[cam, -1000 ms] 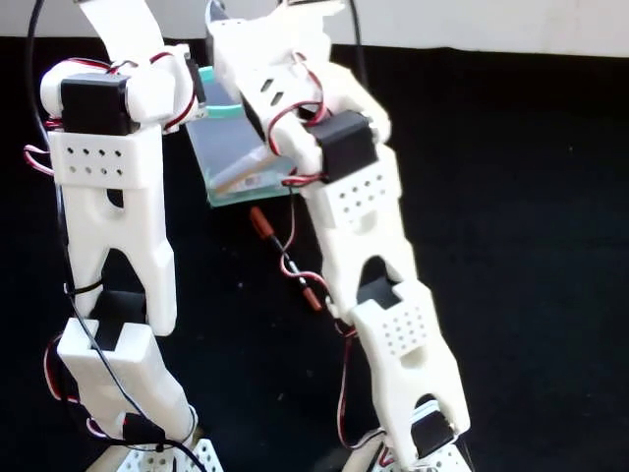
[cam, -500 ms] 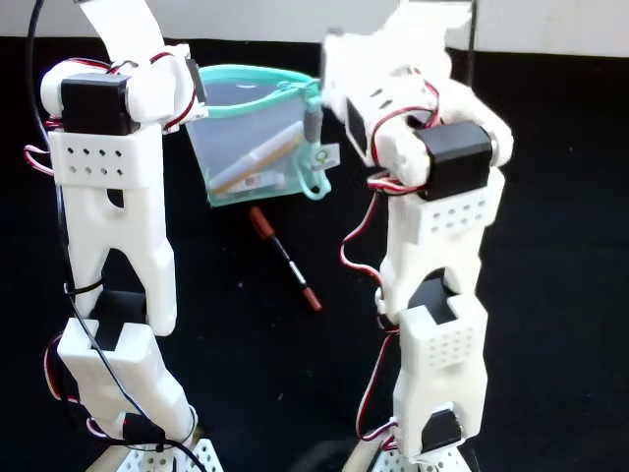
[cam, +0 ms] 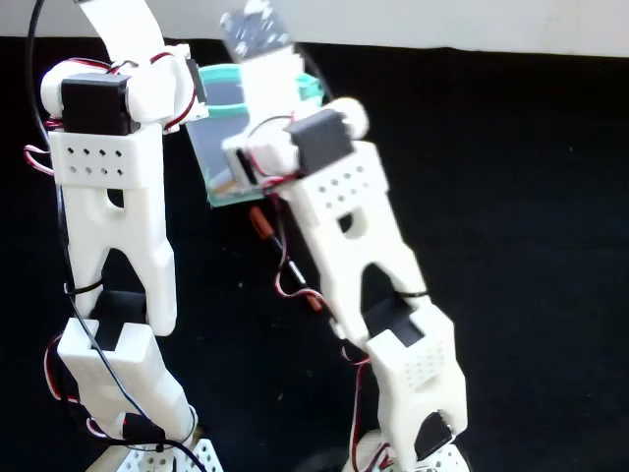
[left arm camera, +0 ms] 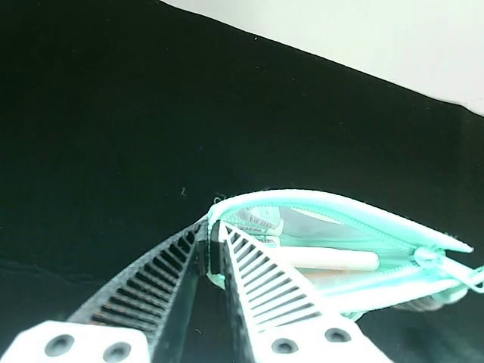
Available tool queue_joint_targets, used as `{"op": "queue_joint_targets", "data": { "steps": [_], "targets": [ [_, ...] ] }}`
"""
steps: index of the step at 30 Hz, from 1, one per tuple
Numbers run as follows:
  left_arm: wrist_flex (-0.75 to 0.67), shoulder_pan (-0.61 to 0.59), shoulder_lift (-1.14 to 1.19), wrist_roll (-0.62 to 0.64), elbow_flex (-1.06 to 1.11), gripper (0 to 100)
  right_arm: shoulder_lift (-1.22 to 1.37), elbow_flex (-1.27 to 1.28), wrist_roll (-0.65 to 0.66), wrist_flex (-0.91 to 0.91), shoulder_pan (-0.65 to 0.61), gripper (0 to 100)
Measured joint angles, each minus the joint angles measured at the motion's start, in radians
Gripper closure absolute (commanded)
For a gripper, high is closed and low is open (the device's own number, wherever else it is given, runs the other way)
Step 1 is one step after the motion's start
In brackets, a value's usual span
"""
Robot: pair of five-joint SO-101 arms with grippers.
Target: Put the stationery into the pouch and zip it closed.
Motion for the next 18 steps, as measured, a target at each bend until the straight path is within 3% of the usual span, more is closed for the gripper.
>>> {"op": "queue_joint_targets", "data": {
  "steps": [6, 18],
  "targets": [
    [0.000, 0.000, 0.000, 0.000, 0.000, 99, -0.002, 0.310, 0.038, -0.084, 0.005, 77.6],
    [-0.126, -0.069, 0.020, 0.005, 0.008, 99, -0.052, 0.652, 0.040, -0.434, 0.017, 77.6]
  ]
}}
